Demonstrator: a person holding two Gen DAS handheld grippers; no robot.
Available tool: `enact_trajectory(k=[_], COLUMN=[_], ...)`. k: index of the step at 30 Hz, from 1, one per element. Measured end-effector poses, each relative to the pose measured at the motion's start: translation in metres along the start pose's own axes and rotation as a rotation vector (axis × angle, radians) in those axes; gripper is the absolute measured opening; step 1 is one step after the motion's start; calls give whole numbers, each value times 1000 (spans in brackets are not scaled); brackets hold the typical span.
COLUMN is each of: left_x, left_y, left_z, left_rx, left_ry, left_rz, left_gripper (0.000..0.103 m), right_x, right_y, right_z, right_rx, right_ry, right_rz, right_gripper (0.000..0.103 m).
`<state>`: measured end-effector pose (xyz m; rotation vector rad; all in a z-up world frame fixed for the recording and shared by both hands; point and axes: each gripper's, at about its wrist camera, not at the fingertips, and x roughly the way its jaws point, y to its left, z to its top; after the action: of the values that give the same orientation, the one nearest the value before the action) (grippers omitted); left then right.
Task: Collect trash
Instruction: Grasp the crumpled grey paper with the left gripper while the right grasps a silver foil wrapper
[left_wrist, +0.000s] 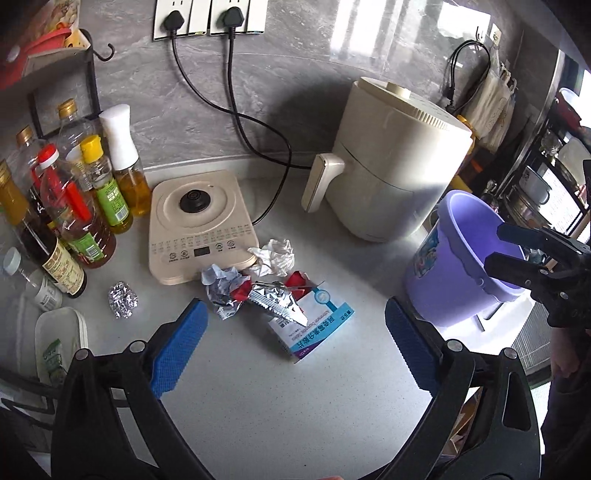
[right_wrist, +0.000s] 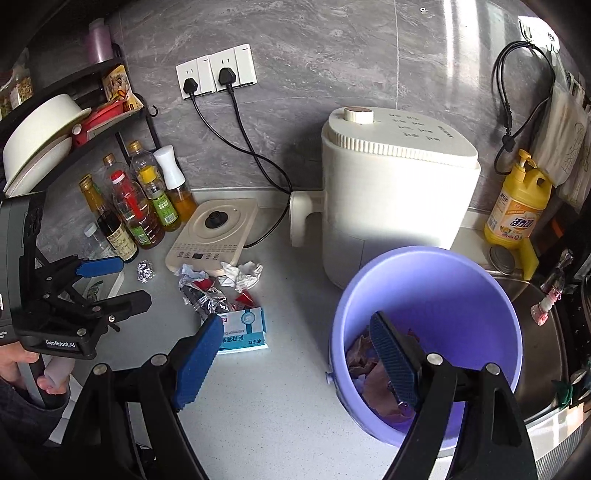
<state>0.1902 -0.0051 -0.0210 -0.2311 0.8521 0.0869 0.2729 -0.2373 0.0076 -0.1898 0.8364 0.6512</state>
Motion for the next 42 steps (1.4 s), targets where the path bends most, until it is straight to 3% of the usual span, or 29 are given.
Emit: enact_trajectory(k=[9, 16, 20, 30, 42], left_x=[4, 13, 23, 57, 103], left_y=[43, 58, 63, 77, 97], left_z=[-20, -30, -30, -19, 8], left_rx=[-55, -74, -66, -84, -112], left_ry=[21, 54, 78, 118, 143], left_rz=[33, 38, 30, 36, 43], left_gripper=[96, 95, 83, 61, 59], right_x=[30, 66, 92, 139, 208], right_y=[54, 82, 93, 110, 133], right_z=[9, 7, 5, -1, -1], right_rx=[-74, -119, -137, -180, -279], right_ry=[48, 113, 168, 264, 359], right_rz=[50, 83, 95, 118, 154], right_gripper=[80, 73, 63, 51, 46])
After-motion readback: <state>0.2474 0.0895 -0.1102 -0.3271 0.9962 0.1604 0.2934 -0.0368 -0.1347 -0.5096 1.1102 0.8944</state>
